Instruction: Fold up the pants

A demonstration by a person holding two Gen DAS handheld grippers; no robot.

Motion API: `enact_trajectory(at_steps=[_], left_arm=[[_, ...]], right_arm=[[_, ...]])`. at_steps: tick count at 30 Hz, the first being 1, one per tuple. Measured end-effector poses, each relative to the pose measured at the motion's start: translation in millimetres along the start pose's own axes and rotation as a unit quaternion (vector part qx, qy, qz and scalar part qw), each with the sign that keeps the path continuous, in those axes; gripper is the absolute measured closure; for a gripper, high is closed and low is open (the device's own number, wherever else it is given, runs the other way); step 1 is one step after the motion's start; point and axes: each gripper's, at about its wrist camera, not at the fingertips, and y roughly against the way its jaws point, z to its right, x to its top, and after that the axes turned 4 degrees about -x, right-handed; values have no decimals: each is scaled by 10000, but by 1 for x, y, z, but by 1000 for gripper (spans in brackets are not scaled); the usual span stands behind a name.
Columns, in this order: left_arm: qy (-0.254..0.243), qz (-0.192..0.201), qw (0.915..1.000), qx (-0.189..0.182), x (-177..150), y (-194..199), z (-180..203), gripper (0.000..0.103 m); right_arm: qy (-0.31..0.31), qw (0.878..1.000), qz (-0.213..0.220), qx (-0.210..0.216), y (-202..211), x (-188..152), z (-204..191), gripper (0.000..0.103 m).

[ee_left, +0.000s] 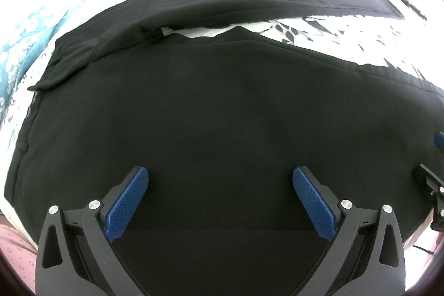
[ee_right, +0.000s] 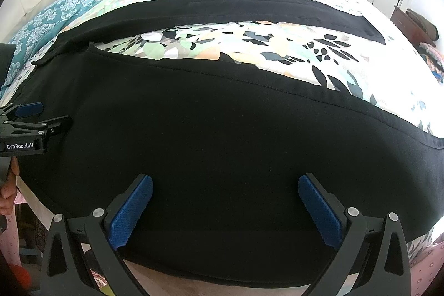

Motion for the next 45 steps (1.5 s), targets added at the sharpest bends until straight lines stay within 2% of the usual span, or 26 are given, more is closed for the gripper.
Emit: enact_trajectory(at_steps=[31, 39, 42, 45], left_arm=[[9, -4, 10000, 6, 1, 0, 1, 1], [30, 13, 10000, -1, 1, 1, 0, 0], [101, 79, 9998, -120, -1, 4, -3, 0], [295, 144, 9985, -432, 3, 17, -14, 1]], right_arm=[[-10, 10000, 76, -31, 2, -2, 0, 0], [-66, 9996, -272, -58, -1, 6, -1, 0], [49, 9993, -376, 2, 1, 9, 0, 0], [-222, 9997, 46, 81, 19, 16, 14, 0]])
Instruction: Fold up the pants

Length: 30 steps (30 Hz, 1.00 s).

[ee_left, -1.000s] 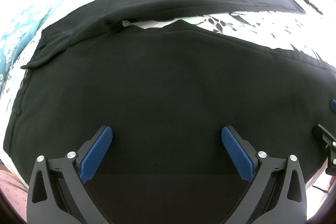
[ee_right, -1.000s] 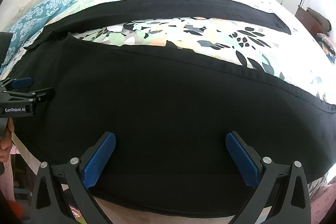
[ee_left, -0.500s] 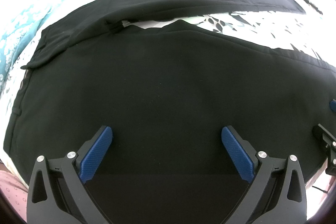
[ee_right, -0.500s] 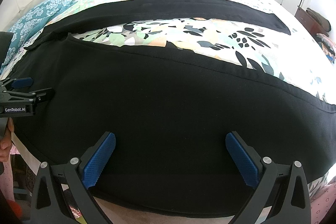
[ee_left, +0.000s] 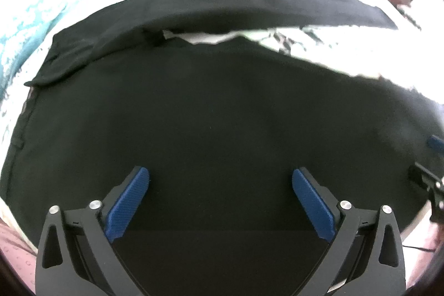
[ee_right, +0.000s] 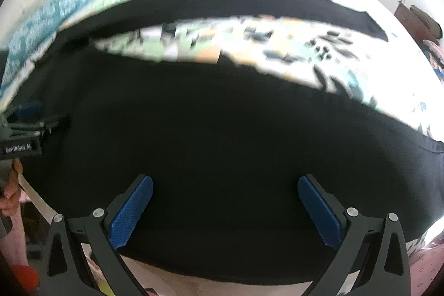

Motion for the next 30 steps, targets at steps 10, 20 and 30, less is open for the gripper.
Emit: enact_trajectory(at_steps=[10, 20, 30], left_arm=[[780, 560, 9947, 361, 5, 32, -36, 1], [899, 743, 9918, 526, 10, 32, -37, 1], [1197, 720, 9866, 838, 19, 28, -59, 1]], right_arm=[[-1305, 9907, 175, 332, 9, 0, 57, 0], [-1129, 9885, 1008, -17, 34, 20, 60, 0], [-2277, 9594, 1649, 222, 49, 96, 172, 0]])
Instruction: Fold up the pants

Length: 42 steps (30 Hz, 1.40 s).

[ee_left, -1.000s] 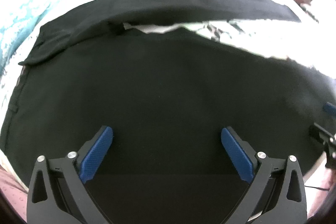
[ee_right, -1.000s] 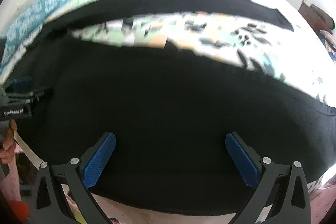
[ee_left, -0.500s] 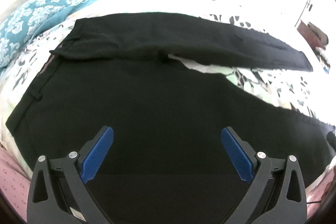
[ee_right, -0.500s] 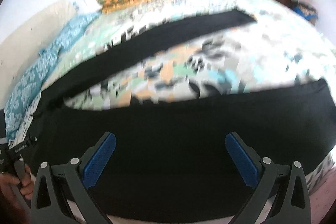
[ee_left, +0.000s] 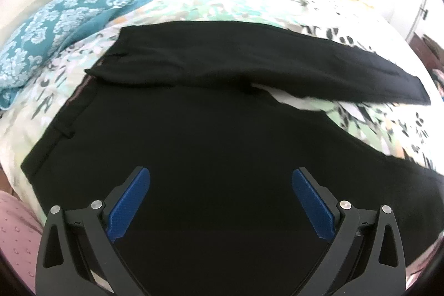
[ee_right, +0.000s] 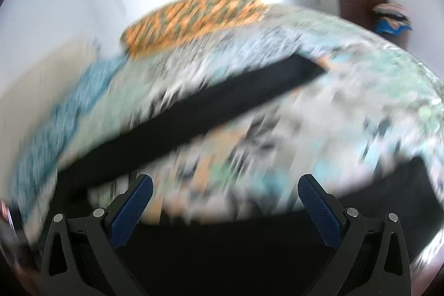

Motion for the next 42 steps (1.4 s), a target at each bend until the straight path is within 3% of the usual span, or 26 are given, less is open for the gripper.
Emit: enact_trajectory(at_steps=[3, 4, 8, 12, 15, 20, 24, 25, 28, 29, 33, 35, 38, 42], left_arm=[[30, 16, 9997, 222, 4, -6, -4, 1], [25, 9, 9996, 293, 4, -9, -4, 1], [1, -95, 9990, 439, 4, -20, -5, 1], [-150, -305, 9976, 599, 0, -34, -2, 1], [-97, -211, 9981, 568, -3, -40, -5, 0], [-47, -53, 9987, 509, -5, -46, -7, 0], [-61, 87, 9985, 536, -8, -47, -6, 0], [-61, 105, 9985, 533, -8, -47, -6, 0], [-73, 158, 9983, 550, -9, -48, -6, 0], [-85, 172, 9982, 576, -9, -48, -5, 0], [-98, 186, 9978, 626, -9, -49, -3, 0], [-97, 192, 9977, 636, -9, -49, -3, 0], [-98, 193, 9975, 665, -9, -49, -2, 0], [-68, 178, 9977, 655, -8, -48, -3, 0]], right_arm=[[-239, 9983, 443, -277, -11, 57, 37, 0], [-157, 9986, 373, -338, -28, 74, 48, 0], [-54, 9956, -855, -370, -116, 118, 86, 0], [-751, 9917, -1036, -138, -175, 173, 125, 0], [-532, 9867, -1498, -342, -223, 207, 123, 0], [553, 9784, -1847, -744, -281, 227, 87, 9], [927, 9667, -1935, -1396, -315, 219, 92, 14], [943, 9639, -1940, -1559, -320, 216, 95, 18], [874, 9630, -2155, -1363, -328, 208, 100, 96], [949, 9668, -1965, -1331, -320, 208, 98, 98], [1118, 9861, -1131, -484, -248, 208, 82, 99], [1357, 9881, -726, 46, -179, 197, 70, 99], [1468, 9870, -413, 507, -90, 172, 64, 99], [1179, 9912, -206, 559, 21, 111, 91, 99]])
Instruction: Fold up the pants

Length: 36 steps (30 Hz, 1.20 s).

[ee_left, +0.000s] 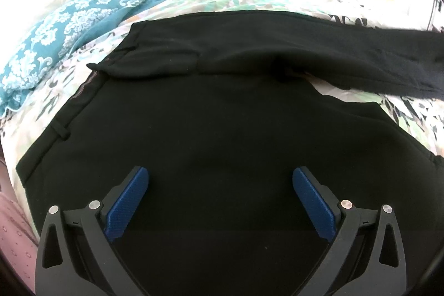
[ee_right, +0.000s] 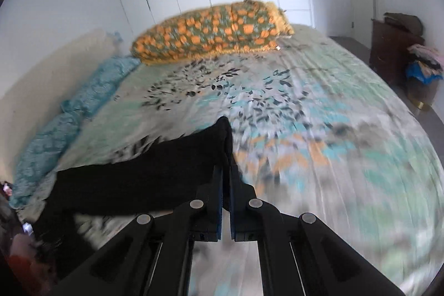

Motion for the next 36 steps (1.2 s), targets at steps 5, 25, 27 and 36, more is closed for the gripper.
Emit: enact_trajectory(at_steps=[5, 25, 27, 36], left_arm=[[25, -37, 10000, -29, -1, 1, -1, 0], [-17, -400, 9968, -687, 6, 29, -16, 0], [85, -370, 9964, -761, 9, 29, -20, 0], [-40, -483, 9983, -338, 3, 4, -11, 0]], right_arm=[[-942, 9897, -569, -918, 55, -101, 46, 98], [-1091, 9870, -1181, 62, -2, -184, -169, 15], [-566, 9882, -1411, 199, -15, -195, -190, 15], [182, 9844, -1749, -51, -27, -218, -206, 15]])
